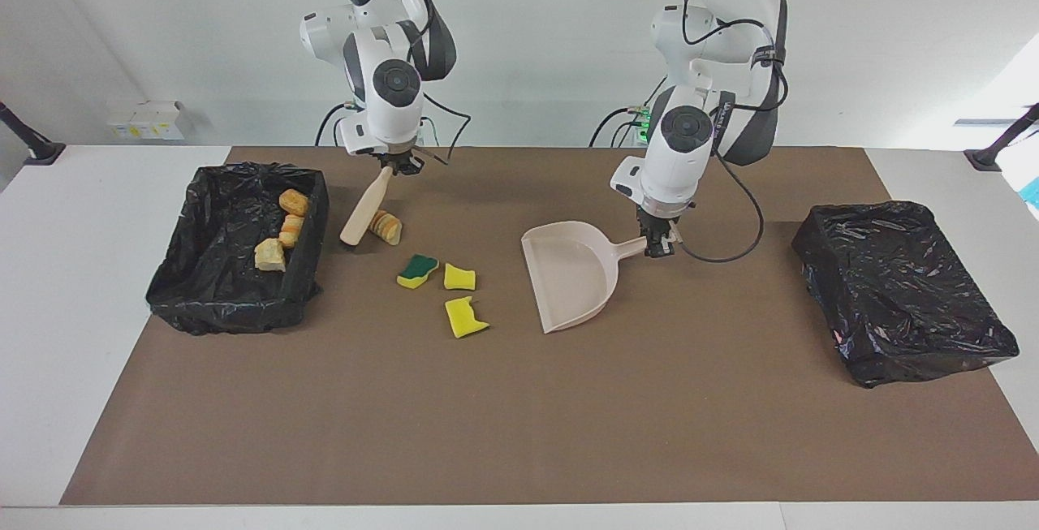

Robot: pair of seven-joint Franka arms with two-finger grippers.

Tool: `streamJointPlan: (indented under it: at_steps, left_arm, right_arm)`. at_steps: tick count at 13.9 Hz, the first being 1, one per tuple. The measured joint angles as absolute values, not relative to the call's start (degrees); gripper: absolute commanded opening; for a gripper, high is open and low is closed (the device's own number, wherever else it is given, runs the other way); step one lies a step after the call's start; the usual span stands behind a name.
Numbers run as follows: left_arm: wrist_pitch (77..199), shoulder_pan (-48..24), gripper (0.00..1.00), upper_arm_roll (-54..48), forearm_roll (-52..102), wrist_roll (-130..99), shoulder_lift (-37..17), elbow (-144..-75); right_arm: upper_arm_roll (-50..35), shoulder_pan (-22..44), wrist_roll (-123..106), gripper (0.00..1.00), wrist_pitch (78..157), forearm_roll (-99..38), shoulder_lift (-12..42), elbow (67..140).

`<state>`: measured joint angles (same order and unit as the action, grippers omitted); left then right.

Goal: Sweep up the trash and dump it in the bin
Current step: 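Reposition the brush behind the sponges and roll with the right gripper, then sweep the sponges and roll into the dustpan with the right gripper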

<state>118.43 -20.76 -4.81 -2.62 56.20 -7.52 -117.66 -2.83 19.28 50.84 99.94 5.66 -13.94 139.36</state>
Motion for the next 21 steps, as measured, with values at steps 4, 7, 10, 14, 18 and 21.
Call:
streamJointPlan:
  at_steps: [4, 7, 10, 14, 18, 21]
  left_arm:
    - [118.5, -20.8, 0.0, -4.8, -2.6, 56.2, -7.5, -117.7]
    - [118.5, -20.8, 0.0, -4.8, -2.6, 56.2, -7.5, -117.7]
    - [118.5, -20.8, 0.0, -4.8, -2.6, 56.2, -7.5, -117.7]
    - [118.5, -20.7, 0.0, -4.7, -2.2, 56.1, -7.5, -117.7]
    - [120.4, -20.8, 0.0, -4.8, 0.0, 54.9, -7.5, -118.3]
    - [120.7, -20.8, 0.0, -4.9, 0.1, 54.6, -7.5, -118.4]
  right_arm:
    - [-3.2, 22.6, 55.1, 0.0, 105.1, 3.1, -17.2, 145.7]
    - [-3.2, 24.1, 56.4, 0.0, 113.4, 2.8, -16.8, 149.1]
    - [-3.2, 25.6, 54.9, 0.0, 118.5, 0.7, -14.2, 146.3]
    - [-3.3, 28.3, 49.5, 0.0, 119.2, -1.9, -7.7, 136.4]
    - [-3.2, 30.3, 48.9, 0.0, 110.1, -1.9, -3.2, 125.4]
    - [-2.6, 27.7, 47.3, 0.0, 104.7, 1.1, -3.7, 123.2]
